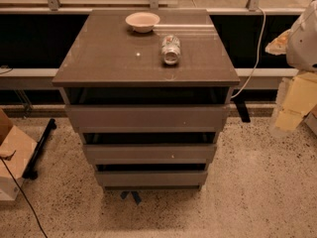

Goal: Open top drawer

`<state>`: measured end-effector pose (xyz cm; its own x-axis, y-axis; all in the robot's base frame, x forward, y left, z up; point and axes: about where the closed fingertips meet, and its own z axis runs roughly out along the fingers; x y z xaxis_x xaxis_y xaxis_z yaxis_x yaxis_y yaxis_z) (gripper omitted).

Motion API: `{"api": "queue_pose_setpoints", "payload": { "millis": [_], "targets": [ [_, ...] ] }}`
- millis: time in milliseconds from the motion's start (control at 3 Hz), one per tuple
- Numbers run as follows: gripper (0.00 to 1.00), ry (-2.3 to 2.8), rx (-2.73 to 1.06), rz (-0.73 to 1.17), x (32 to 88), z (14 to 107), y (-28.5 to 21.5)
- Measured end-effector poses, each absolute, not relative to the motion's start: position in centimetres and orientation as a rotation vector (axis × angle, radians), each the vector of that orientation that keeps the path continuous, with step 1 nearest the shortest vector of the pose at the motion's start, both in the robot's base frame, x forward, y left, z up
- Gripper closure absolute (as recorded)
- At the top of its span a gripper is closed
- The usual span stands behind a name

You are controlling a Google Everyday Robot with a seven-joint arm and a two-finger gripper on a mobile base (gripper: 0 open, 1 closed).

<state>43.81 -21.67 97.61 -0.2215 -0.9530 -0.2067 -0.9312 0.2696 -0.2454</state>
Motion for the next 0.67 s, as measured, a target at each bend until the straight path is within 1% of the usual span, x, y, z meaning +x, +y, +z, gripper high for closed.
{"api": "queue_pose_setpoints", "payload": {
  "millis": [333, 667],
  "targets": [
    [0.12, 2.226, -1.721, -0.105, 43.83, 97.83, -21.61],
    [0.13, 2.219, -1.715, -0.114, 43.84, 98.09, -21.54]
  ]
}}
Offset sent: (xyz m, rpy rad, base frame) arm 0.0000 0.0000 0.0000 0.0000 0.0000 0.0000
